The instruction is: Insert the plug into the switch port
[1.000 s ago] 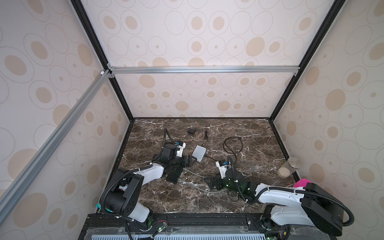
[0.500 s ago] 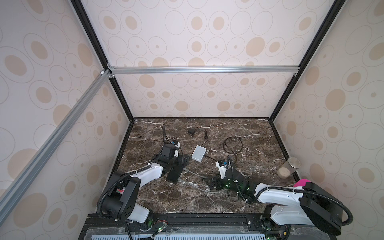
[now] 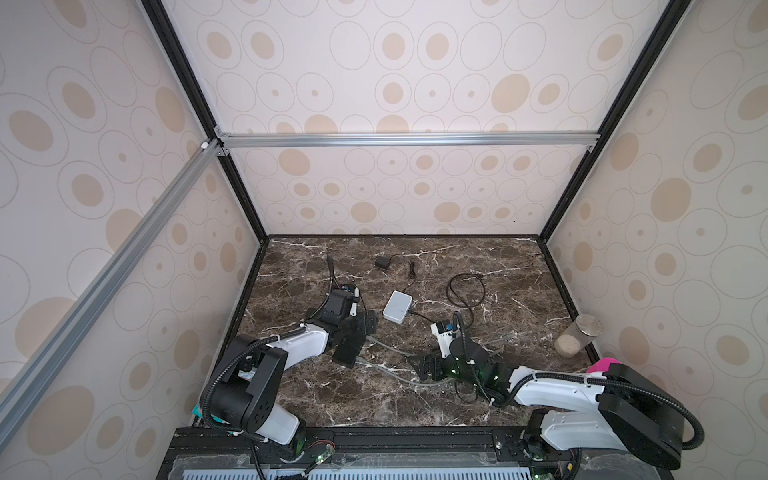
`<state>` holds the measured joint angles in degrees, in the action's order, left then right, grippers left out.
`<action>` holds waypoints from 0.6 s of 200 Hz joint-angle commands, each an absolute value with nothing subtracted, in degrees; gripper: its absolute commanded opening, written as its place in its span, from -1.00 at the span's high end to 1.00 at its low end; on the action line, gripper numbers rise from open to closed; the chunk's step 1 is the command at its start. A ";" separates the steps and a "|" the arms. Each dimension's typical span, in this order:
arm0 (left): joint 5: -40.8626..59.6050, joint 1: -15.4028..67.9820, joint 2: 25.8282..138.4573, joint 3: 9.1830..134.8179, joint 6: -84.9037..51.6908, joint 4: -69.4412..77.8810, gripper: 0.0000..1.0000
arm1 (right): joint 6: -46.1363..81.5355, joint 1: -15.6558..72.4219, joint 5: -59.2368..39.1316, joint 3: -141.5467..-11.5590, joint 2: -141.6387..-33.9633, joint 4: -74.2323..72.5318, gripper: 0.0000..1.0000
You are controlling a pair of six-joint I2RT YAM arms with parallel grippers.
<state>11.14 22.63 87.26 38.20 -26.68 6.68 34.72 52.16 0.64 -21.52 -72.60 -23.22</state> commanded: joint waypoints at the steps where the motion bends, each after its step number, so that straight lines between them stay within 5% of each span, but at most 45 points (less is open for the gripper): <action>1: 12.56 22.75 87.93 39.64 -25.73 6.60 -0.96 | 35.19 52.30 0.44 -22.11 -72.87 -24.10 -1.00; 57: 22.99 23.06 88.51 39.05 -26.45 10.79 -0.97 | 35.22 52.35 0.35 -22.32 -73.13 -24.13 -1.00; 120: 15.42 23.20 85.24 40.12 -26.06 7.47 -0.96 | 35.18 52.32 0.35 -22.29 -73.13 -24.03 -0.99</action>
